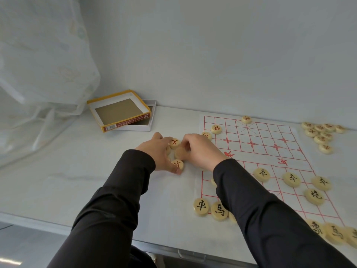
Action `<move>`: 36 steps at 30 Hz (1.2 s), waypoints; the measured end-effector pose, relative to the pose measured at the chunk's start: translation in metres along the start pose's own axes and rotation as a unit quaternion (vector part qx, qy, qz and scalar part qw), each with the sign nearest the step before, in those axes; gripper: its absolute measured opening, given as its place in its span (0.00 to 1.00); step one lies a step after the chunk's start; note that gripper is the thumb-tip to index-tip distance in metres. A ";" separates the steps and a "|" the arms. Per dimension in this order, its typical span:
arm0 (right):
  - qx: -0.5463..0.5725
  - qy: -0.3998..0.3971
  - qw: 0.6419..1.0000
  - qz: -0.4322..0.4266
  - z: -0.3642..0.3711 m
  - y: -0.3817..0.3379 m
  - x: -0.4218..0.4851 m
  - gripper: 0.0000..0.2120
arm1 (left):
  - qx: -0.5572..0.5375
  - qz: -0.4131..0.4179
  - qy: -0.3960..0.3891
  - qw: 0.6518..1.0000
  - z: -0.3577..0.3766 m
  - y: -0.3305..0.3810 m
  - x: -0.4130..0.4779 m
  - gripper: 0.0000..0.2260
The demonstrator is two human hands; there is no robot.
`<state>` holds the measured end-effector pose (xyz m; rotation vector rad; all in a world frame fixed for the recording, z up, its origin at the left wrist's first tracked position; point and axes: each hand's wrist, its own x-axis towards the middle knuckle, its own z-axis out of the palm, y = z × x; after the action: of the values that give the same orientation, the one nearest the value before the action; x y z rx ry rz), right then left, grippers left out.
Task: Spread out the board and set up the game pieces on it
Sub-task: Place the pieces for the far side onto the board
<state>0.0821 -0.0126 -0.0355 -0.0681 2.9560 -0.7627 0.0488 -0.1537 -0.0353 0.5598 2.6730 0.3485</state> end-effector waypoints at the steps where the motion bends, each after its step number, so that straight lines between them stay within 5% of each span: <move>1: 0.004 0.003 1.000 -0.001 0.000 0.000 0.000 0.09 | 0.001 0.000 0.000 1.000 0.000 0.000 0.000 0.45; 23: 0.141 0.132 0.972 0.134 -0.018 0.026 0.007 0.04 | 0.045 -0.022 0.076 0.996 -0.001 0.013 0.010 0.33; 28: 0.251 0.213 0.928 0.173 -0.036 0.027 0.007 0.09 | 0.042 -0.002 0.155 0.987 -0.009 0.034 0.015 0.27; 31: 0.310 0.231 0.901 0.195 -0.058 0.034 0.015 0.02 | -0.015 0.019 0.203 0.979 -0.011 0.048 0.024 0.22; 36: 0.402 0.170 0.858 0.272 -0.091 0.050 0.048 0.11 | -0.057 0.023 0.200 0.978 -0.006 0.058 0.032 0.18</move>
<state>0.0242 0.0717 0.0155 0.9851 2.4108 -1.9289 0.0387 -0.0895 -0.0218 0.5684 2.9983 0.6874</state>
